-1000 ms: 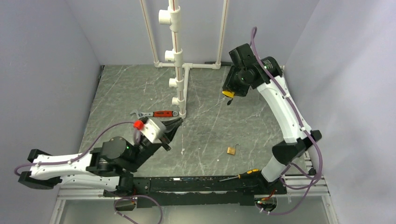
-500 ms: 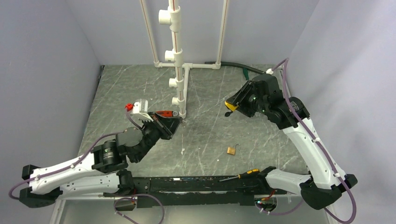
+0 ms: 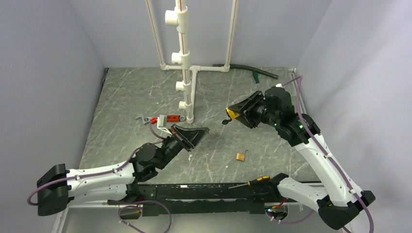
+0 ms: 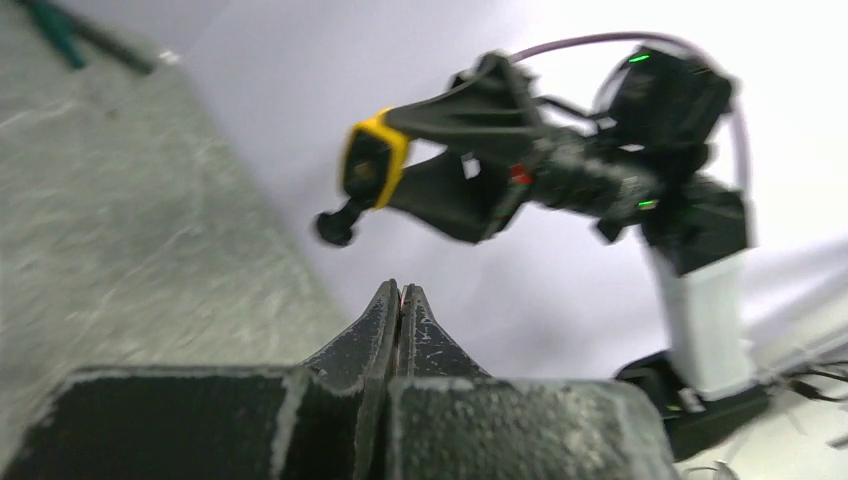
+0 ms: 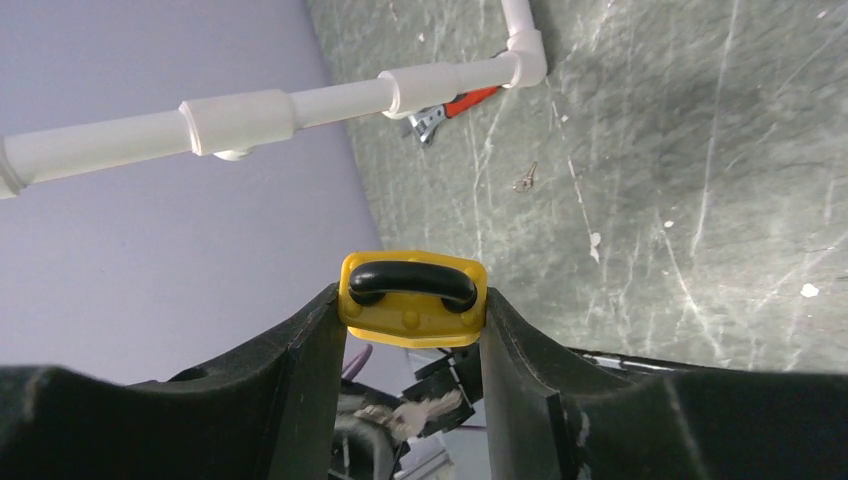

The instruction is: Unlock with the key

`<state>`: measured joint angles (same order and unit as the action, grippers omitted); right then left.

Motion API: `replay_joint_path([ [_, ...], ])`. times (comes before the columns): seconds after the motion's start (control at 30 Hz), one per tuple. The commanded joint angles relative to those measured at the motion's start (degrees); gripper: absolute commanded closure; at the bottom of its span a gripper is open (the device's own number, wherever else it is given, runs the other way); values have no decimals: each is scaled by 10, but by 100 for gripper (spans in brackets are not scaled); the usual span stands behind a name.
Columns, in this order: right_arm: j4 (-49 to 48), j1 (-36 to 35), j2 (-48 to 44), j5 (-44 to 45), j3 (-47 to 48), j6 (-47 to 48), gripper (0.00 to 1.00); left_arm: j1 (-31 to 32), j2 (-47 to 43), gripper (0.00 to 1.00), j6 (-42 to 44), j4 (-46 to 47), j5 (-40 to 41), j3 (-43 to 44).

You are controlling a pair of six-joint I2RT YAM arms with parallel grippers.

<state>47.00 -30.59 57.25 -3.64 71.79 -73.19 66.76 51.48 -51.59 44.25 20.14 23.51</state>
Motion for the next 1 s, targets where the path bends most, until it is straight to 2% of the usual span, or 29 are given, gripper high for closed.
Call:
replay_joint_path([
  [0.0, -114, -2, -21, -20, -7, -37, 100, -3, 24, 100, 41, 211, -71, 18],
  [0.13, -130, -2, -29, -1, 10, -21, 100, -3, 30, 100, 86, 231, -77, 25],
  [0.23, -158, -2, -40, 4, 5, -31, 100, -3, 50, 100, 114, 286, -73, 24],
  [0.37, -187, -2, -44, -6, -11, -65, 100, -4, 98, 100, 138, 367, -65, 31],
  [0.53, -267, -2, -82, 7, -77, -135, 100, -3, 161, 100, 151, 445, -43, 47],
  [0.77, -317, -2, -129, 18, -115, -151, 100, -3, 193, 100, 198, 447, -39, 101],
  [0.97, -342, -2, -125, -40, -118, -149, 100, -3, 218, 100, 213, 447, -47, 129],
])
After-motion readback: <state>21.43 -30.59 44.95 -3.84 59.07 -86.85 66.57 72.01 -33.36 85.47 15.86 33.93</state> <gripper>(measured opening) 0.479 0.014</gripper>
